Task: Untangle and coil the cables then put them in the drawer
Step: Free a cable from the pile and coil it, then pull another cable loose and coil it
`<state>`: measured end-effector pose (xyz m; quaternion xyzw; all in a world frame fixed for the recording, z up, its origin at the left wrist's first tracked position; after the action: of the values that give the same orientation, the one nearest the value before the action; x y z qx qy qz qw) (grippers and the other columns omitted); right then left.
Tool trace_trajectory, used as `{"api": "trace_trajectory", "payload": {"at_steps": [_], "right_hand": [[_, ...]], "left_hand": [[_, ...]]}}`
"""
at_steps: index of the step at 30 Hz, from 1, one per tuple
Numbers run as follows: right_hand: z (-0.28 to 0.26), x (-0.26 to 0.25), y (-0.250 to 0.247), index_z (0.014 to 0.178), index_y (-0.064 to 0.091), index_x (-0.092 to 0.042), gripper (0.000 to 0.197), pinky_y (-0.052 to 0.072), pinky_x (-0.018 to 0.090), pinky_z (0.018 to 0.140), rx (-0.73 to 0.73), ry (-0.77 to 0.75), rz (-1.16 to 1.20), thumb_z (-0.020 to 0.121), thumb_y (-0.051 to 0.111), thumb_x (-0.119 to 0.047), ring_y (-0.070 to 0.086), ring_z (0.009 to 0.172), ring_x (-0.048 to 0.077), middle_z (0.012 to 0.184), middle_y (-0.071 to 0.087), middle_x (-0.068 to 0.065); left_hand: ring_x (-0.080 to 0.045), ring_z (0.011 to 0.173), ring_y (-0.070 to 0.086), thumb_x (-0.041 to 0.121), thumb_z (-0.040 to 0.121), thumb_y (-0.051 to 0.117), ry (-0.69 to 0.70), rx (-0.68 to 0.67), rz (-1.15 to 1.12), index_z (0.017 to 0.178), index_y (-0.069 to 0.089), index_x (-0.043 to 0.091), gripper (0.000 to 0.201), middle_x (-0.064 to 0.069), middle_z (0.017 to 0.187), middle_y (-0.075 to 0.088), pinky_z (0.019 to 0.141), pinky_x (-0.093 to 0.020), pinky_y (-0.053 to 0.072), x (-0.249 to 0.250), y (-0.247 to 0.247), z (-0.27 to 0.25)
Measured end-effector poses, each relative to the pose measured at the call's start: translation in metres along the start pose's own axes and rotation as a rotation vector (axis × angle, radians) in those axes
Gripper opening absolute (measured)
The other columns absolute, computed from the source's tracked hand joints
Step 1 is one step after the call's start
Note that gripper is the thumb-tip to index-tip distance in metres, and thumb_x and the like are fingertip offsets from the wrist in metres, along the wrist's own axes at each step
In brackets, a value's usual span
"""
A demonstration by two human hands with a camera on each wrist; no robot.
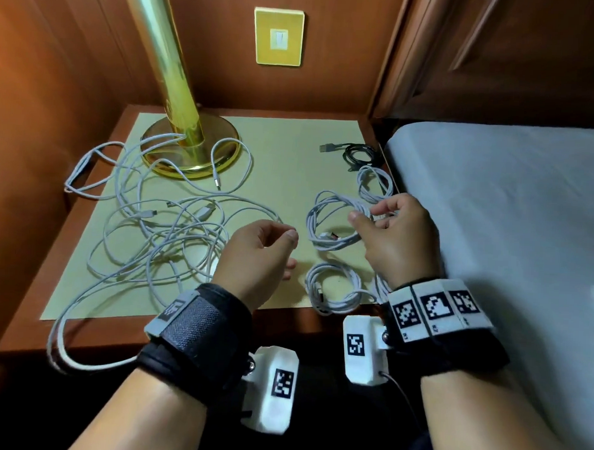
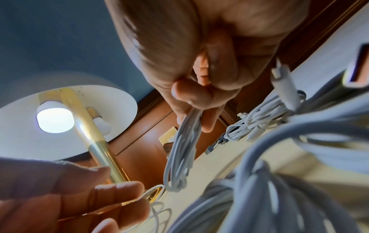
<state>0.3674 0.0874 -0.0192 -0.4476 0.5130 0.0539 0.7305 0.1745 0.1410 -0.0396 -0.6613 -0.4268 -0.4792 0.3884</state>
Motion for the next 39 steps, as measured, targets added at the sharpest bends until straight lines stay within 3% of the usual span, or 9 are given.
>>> {"api": "trace_trajectory", "payload": {"at_steps": [4,9,15,18,23,25,30,36,39], "right_hand": [[0.006,-0.003,0.009,0.086,0.057,-0.018,0.029,0.037,0.025,0.066,-0.051,0.022,-0.129,0.083,0.076,-0.039,0.058,0.072,0.017,0.075,0.060,-0.006],[0.013,-0.004,0.016,0.079,0.055,-0.018,0.032,0.042,0.028,0.065,-0.098,0.060,-0.234,0.083,0.076,-0.041,0.062,0.076,0.024,0.075,0.063,-0.001],[0.012,-0.011,0.015,0.089,0.067,0.002,0.040,0.043,0.028,0.067,-0.228,0.051,-0.407,0.089,0.071,-0.038,0.064,0.082,0.028,0.087,0.070,0.013],[0.011,-0.012,0.018,0.087,0.070,0.001,0.042,0.049,0.030,0.070,-0.260,0.060,-0.463,0.090,0.068,-0.041,0.066,0.082,0.028,0.084,0.071,0.014],[0.009,-0.014,0.015,0.084,0.070,0.000,0.042,0.042,0.027,0.064,-0.229,0.075,-0.421,0.094,0.062,-0.040,0.063,0.074,0.025,0.080,0.070,0.012],[0.006,-0.018,0.011,0.080,0.069,-0.001,0.039,0.038,0.026,0.059,-0.185,0.065,-0.359,0.094,0.062,-0.037,0.058,0.065,0.020,0.074,0.067,0.008],[-0.006,-0.030,0.000,0.079,0.063,-0.016,0.024,0.038,0.027,0.070,-0.106,0.032,-0.242,0.093,0.061,-0.035,0.056,0.076,0.021,0.071,0.058,-0.007],[-0.044,-0.046,-0.011,0.082,0.062,-0.019,0.022,0.051,0.034,0.077,-0.092,-0.053,-0.115,0.091,0.062,-0.039,0.064,0.082,0.023,0.083,0.069,0.002],[-0.071,-0.055,-0.013,0.082,0.061,-0.021,0.019,0.047,0.029,0.072,-0.124,-0.099,-0.092,0.091,0.063,-0.038,0.064,0.080,0.021,0.080,0.068,0.000]], "left_hand": [[-0.017,0.068,0.068,0.023,0.097,0.062,-0.032,-0.059,0.064,0.088,0.070,0.019,0.012,-0.004,0.086,0.073,0.077,-0.043,0.060,-0.004,0.002,0.009],[-0.034,0.085,0.072,0.031,0.096,0.062,-0.036,-0.110,0.135,0.087,0.071,0.024,0.015,-0.007,0.083,0.075,0.084,-0.054,0.058,-0.001,0.006,0.014],[-0.018,0.093,0.070,0.048,0.085,0.060,-0.016,-0.179,0.222,0.092,0.072,0.028,0.025,0.003,0.093,0.074,0.091,-0.048,0.056,0.003,0.008,0.012],[-0.018,0.092,0.067,0.049,0.084,0.059,-0.026,-0.194,0.220,0.094,0.074,0.027,0.029,0.004,0.088,0.071,0.095,-0.047,0.054,0.001,0.007,0.012],[-0.028,0.092,0.072,0.031,0.099,0.057,-0.001,-0.197,0.199,0.085,0.069,0.032,0.019,-0.006,0.092,0.076,0.088,-0.051,0.057,0.001,0.000,0.008],[-0.024,0.090,0.073,0.028,0.100,0.056,0.006,-0.185,0.164,0.087,0.069,0.031,0.018,-0.004,0.095,0.076,0.087,-0.049,0.058,0.003,-0.006,0.004],[-0.022,0.090,0.073,0.018,0.101,0.052,0.030,-0.129,0.067,0.104,0.070,0.014,0.019,-0.004,0.099,0.074,0.081,-0.040,0.058,0.008,-0.025,-0.013],[-0.022,0.089,0.073,0.018,0.101,0.054,0.064,-0.116,0.078,0.104,0.070,0.013,0.017,-0.005,0.099,0.075,0.076,-0.040,0.057,0.006,-0.051,-0.056],[-0.018,0.086,0.073,0.021,0.100,0.055,0.106,-0.128,0.167,0.105,0.070,0.014,0.017,0.000,0.097,0.075,0.072,-0.039,0.057,-0.001,-0.064,-0.084]]}}
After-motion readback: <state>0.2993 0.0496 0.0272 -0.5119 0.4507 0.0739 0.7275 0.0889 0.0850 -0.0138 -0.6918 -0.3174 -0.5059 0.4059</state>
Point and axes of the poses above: each hand's wrist, its own z-axis towards the middle knuckle, its own y-axis out of the palm, x = y × z, the point moved 4 cm from there along z, towards the middle knuckle
